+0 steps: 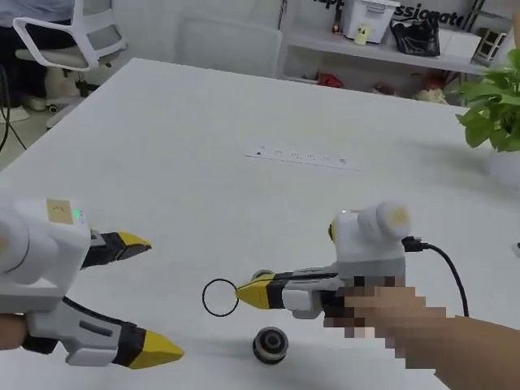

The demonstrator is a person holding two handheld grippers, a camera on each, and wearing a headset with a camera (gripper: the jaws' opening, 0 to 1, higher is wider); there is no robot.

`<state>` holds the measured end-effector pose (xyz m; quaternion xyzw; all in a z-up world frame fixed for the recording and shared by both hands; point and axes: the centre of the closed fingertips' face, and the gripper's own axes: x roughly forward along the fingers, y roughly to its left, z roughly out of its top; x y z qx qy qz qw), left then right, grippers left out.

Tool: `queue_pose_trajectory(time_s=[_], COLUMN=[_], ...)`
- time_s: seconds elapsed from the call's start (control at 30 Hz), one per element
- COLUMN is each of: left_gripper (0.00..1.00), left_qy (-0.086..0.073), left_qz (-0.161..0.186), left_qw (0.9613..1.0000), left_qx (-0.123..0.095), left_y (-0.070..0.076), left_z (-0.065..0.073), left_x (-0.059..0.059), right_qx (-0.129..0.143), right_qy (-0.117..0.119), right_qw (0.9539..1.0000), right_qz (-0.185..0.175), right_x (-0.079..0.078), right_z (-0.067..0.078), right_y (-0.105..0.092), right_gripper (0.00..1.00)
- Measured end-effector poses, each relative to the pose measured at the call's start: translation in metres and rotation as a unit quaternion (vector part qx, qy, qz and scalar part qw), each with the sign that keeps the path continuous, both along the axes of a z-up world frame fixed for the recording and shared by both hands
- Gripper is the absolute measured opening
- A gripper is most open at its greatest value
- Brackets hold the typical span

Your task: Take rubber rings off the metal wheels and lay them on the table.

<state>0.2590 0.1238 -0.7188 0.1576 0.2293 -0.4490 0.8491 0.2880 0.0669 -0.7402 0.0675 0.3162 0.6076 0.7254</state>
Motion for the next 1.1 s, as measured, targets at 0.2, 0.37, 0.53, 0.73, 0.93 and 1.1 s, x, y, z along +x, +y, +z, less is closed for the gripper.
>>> queue_pose_trajectory(time_s=[0.2,0.37,0.53,0.73,0.93,1.1], left_gripper=[0.89,0.89,0.89,0.89,0.89,0.9], left_qy=[-0.001,-0.003,-0.005,-0.008,-0.006,-0.004], left_qz=[0.007,0.012,0.02,0.03,0.034,0.035], left_qw=[1.0,0.9999,0.9998,0.9995,0.9994,0.9994], left_qx=[0.001,0.003,0.002,-0.003,-0.005,-0.001], left_y=[0.005,0.01,0.015,0.018,0.02,0.021], left_z=[0.001,0.002,0.004,0.005,0.004,0.001], left_x=[0.001,0.001,0.003,0.006,0.007,0.006], right_qx=[-0.004,-0.015,-0.027,-0.051,-0.07,-0.08], right_qy=[0.001,0.001,0.002,-0.007,-0.007,-0.017], right_qw=[1.0,0.9996,0.9988,0.9976,0.996,0.9949], right_qz=[-0.009,-0.025,-0.04,-0.046,-0.054,-0.058], right_x=[0.002,0.007,0.011,0.011,0.011,0.013], right_z=[-0.006,-0.015,-0.024,-0.036,-0.049,-0.052], right_y=[0.007,0.011,0.013,0.015,0.014,0.014], right_gripper=[0.0,0.0,0.0,0.0,0.0,0.0])
